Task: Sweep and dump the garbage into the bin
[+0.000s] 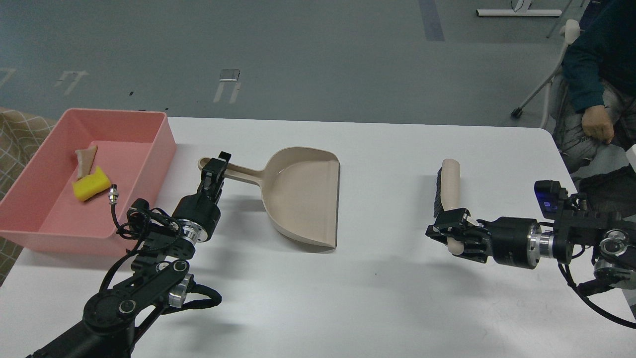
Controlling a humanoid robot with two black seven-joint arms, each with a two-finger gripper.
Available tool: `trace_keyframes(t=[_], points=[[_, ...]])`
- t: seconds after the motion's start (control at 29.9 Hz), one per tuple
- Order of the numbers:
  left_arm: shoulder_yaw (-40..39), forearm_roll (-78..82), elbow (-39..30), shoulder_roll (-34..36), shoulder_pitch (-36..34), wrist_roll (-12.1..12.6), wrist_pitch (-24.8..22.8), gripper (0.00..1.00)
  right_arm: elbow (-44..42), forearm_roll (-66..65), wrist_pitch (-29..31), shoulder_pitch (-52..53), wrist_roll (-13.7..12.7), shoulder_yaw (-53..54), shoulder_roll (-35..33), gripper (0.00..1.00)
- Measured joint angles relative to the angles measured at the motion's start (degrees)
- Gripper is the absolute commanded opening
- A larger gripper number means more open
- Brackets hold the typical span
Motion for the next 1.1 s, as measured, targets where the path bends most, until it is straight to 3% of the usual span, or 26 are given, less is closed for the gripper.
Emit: trace_keyframes(t=[0.43,0.8,0.94,1.1], points=[[0.0,0.1,0.0,0.5,1.1,-0.2,-1.7,0.99,-0.5,0.1,0.0,-0.1,-0.1,0.0,0.3,0.33],[0.0,0.5,-1.8,2.4,4.7,-0.8,-3.4,0.99,-0.4,0.3,0.0,-0.7,-0.1,0.6,-0.4,0.42],[-0.1,0.5,-3.7,3.8,6.1,-1.1,-3.8,0.99,-0.2,0.4,0.0,-0.7,-0.1,1.0,-0.9,0.51],[-0.2,0.5,-7.0,6.9,8.7,-1.3,-6.4,0.99,0.1,0.6,0.0,-0.8,-0.1,1.7,-3.1,0.55]])
